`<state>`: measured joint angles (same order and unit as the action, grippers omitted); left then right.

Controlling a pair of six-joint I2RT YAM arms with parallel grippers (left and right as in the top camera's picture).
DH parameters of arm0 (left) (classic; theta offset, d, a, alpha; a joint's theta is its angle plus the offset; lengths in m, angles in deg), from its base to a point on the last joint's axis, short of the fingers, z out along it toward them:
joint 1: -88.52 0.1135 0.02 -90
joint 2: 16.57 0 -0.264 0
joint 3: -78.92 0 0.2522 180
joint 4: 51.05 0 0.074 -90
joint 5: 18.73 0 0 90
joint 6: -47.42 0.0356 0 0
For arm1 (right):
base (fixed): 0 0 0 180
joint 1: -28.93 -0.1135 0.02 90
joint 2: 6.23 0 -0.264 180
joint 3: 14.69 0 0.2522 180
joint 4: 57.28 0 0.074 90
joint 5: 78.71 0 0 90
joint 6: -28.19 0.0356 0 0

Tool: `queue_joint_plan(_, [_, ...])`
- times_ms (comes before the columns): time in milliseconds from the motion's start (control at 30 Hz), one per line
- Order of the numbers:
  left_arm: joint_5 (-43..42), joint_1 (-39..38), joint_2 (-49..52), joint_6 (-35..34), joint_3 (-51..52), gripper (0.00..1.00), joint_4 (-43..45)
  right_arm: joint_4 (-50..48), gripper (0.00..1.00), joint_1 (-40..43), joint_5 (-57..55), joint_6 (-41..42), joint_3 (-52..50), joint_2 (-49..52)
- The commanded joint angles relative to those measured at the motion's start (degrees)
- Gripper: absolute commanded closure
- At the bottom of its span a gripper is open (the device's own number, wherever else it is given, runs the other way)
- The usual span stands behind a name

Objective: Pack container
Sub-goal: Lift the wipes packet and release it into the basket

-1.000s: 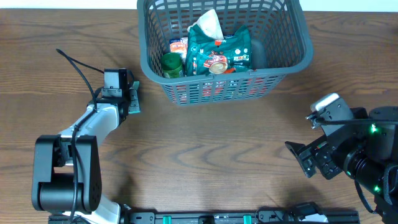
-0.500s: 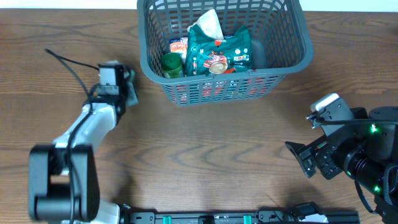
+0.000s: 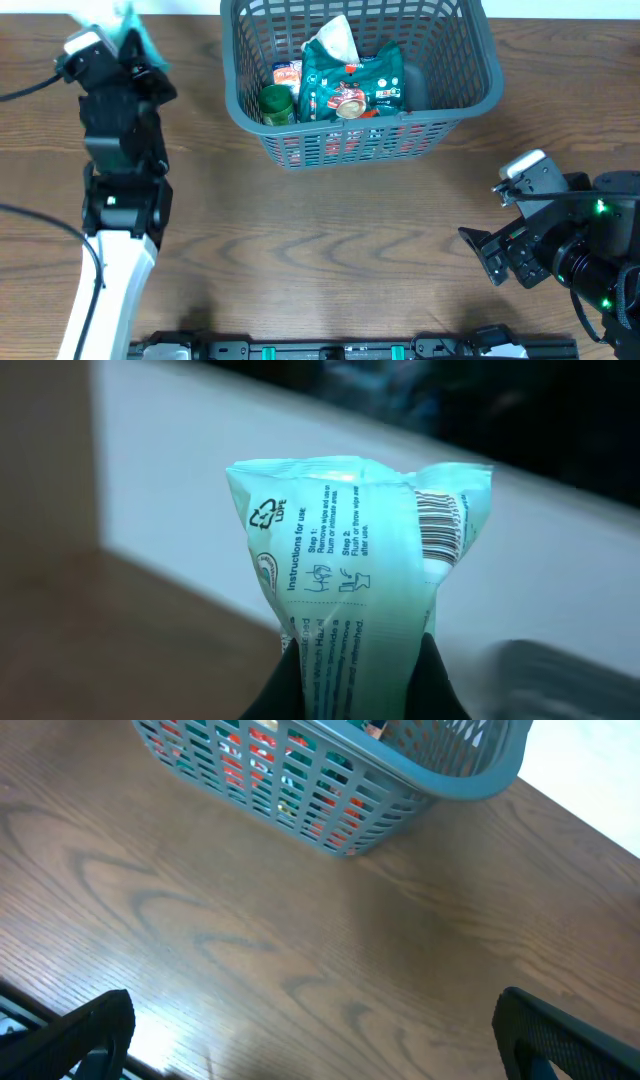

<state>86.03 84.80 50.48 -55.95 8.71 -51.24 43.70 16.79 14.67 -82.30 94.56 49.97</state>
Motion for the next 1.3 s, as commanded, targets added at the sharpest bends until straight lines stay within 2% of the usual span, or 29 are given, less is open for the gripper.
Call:
queue_joint_plan(0, [-12.4, -2.6, -1.2, 2.1, -1.2, 0.94, 0.8, 0.0, 0.01, -0.2, -0.2, 0.7, 0.1, -0.1])
queue_joint_plan(100, [-16.9, -5.0, -0.8, 2.4, -1.2, 0.94, 0.4, 0.1, 0.01, -0.2, -0.2, 0.7, 0.1, -0.1])
queue_joint_plan(467, [-19.8, -12.7, 6.2, 3.5, -1.2, 0.94, 0.8, 0.1, 0.01, -0.2, -0.2, 0.7, 0.1, -0.1])
queue_joint_plan(733, [-19.7, -13.3, 8.6, 3.5, -1.2, 0.94, 1.2, 0.1, 0.01, -0.2, -0.2, 0.7, 0.1, -0.1])
queue_joint_plan(767, [-19.7, -13.3, 8.6, 3.5, -1.2, 0.83, 1.5, 0.1, 0.01, -0.2, -0.2, 0.7, 0.1, -0.1])
queue_joint_plan(833, [-19.7, -13.3, 8.6, 3.5, -1.2, 0.20, 2.0, 0.0, 0.01, -0.2, -0.2, 0.7, 0.1, -0.1])
queue_joint_plan(867, [-19.7, -13.3, 8.5, 3.5, -1.2, 0.01, 2.4, 0.1, 0.01, -0.2, -0.2, 0.7, 0.1, -0.1])
queue_joint_plan(1067, [-19.7, -13.3, 7.0, 3.8, -1.2, 0.01, 4.0, 0.0, 0.01, -0.2, -0.2, 0.7, 0.1, -0.1])
queue_joint_plan(1133, [-19.4, -13.3, 5.2, 6.3, -1.2, 0.01, 3.5, 0.1, 0.01, -0.2, -0.2, 0.7, 0.1, -0.1])
queue_joint_plan(1267, [-11.1, -13.3, -0.9, 10.5, -1.2, 0.01, -1.2, 0.1, 0.01, -0.2, -0.2, 0.7, 0.1, -0.1])
